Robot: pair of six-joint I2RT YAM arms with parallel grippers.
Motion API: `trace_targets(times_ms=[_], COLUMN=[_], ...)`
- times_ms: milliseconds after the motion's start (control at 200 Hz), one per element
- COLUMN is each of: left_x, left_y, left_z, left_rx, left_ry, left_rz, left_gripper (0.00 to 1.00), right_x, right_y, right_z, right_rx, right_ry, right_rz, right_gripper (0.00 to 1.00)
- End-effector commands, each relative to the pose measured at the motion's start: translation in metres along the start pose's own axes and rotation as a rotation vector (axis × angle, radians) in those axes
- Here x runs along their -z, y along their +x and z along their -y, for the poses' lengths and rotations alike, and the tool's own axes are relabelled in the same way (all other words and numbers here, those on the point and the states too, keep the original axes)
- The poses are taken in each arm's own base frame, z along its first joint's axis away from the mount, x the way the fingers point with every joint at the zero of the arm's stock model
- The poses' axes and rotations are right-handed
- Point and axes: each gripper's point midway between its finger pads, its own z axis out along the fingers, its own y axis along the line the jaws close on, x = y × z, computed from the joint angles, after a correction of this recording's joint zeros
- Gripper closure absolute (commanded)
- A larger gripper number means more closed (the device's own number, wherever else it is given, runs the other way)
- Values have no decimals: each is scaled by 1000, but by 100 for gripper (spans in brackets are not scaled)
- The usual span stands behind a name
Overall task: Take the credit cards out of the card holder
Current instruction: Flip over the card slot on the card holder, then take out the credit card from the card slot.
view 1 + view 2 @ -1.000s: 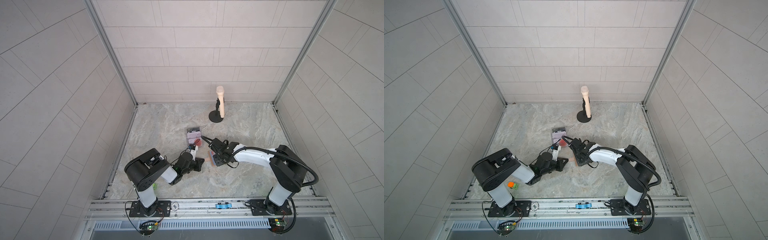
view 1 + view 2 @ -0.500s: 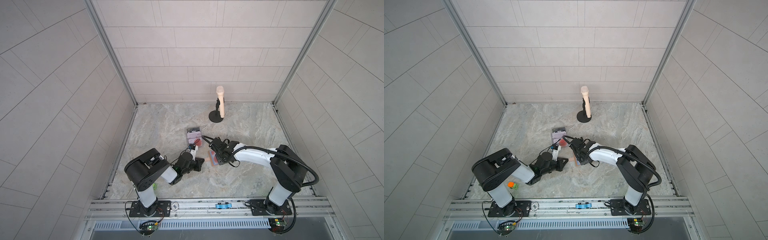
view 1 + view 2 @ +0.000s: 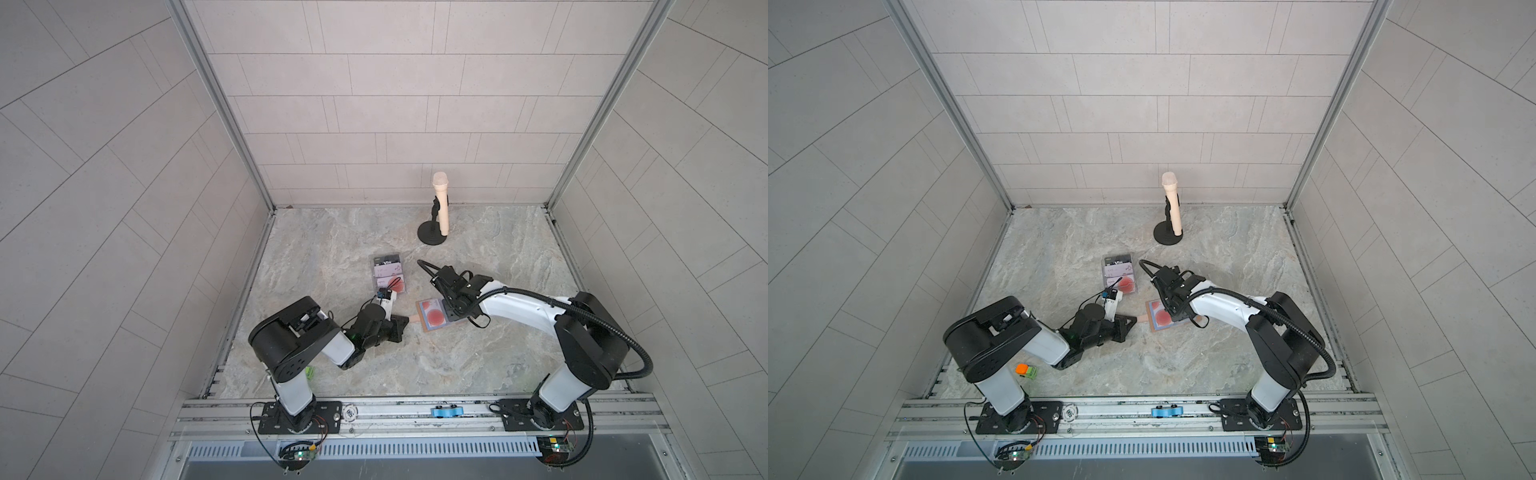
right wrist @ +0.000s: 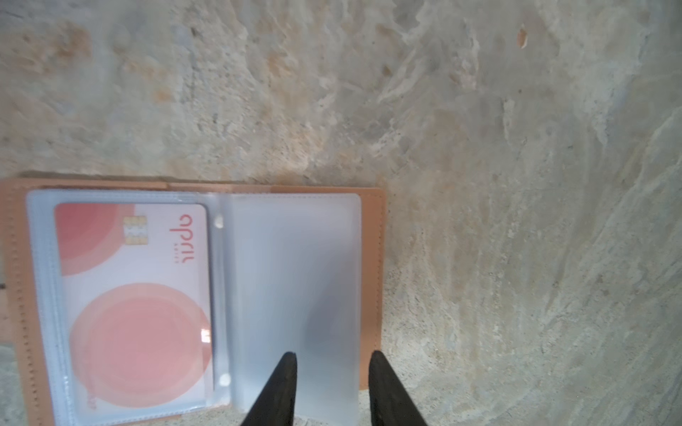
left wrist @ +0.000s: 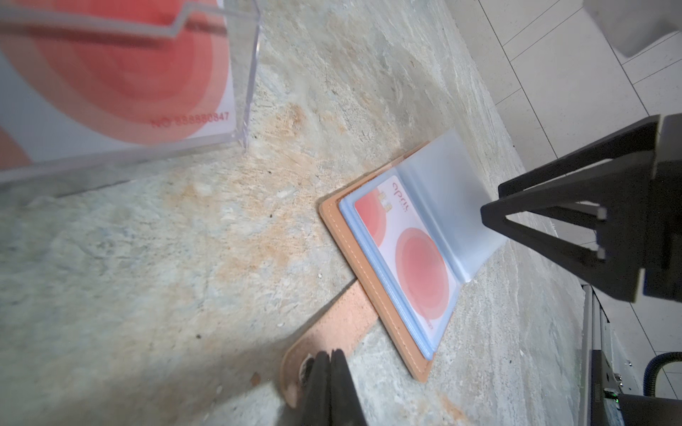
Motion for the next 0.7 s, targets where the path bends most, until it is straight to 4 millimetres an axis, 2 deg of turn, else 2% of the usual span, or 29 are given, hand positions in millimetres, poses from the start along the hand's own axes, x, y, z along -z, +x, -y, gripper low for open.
trace_targets(times_ms=[0, 220, 300, 411, 556, 691], left_x=[3, 3, 3, 3, 0, -4], left_y=[26, 9, 0, -12, -23, -26], left_z=[-21, -7, 1, 14, 28, 36], left_rx=[-2, -41, -65, -100, -132, -143], left_ry=[-80, -66, -57, -39, -13, 6], left_rz=[-108, -101, -103, -101, -97, -102], left_gripper=[96, 96, 96, 96, 96, 96], right_x=[1, 10, 19, 30, 27, 18], right_y=[10, 6, 1, -3, -4, -7], right_z=[8, 5, -8, -36, -58, -66], right_rx=[12, -16, -5, 7, -14, -71], right_ry=[-1, -83, -189, -387, -541, -638], right_rz=[-28, -13, 14, 5, -41, -75], right_gripper=[64, 65, 66, 65, 63, 60])
